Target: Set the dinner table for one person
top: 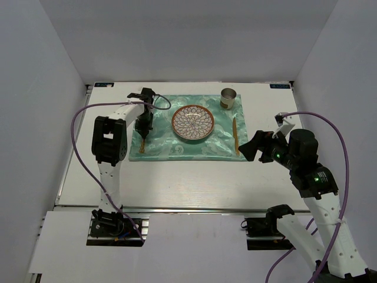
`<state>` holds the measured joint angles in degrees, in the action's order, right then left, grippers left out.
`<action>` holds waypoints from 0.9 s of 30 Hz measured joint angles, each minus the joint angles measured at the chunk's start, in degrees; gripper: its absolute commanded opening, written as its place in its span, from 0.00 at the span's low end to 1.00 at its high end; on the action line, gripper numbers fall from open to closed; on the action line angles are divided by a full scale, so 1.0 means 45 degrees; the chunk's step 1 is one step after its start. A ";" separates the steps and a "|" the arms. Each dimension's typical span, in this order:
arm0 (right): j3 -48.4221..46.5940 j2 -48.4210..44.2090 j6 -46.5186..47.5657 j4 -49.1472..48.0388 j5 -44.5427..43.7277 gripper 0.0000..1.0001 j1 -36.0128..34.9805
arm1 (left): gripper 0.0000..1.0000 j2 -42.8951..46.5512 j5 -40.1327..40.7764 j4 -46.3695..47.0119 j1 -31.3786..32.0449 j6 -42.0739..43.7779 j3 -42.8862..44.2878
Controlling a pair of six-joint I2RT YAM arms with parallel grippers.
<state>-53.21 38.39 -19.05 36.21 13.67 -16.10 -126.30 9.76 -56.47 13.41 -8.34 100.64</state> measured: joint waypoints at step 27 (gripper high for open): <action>-0.0427 0.0102 -0.0044 0.0141 0.0228 0.89 0.0000 | 0.98 0.1151 0.0923 0.0000 0.0296 -0.0811 -0.0636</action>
<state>-55.13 38.85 -19.25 36.84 14.70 -16.10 -121.12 13.91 -56.47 14.74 -11.99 97.78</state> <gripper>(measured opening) 0.891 0.680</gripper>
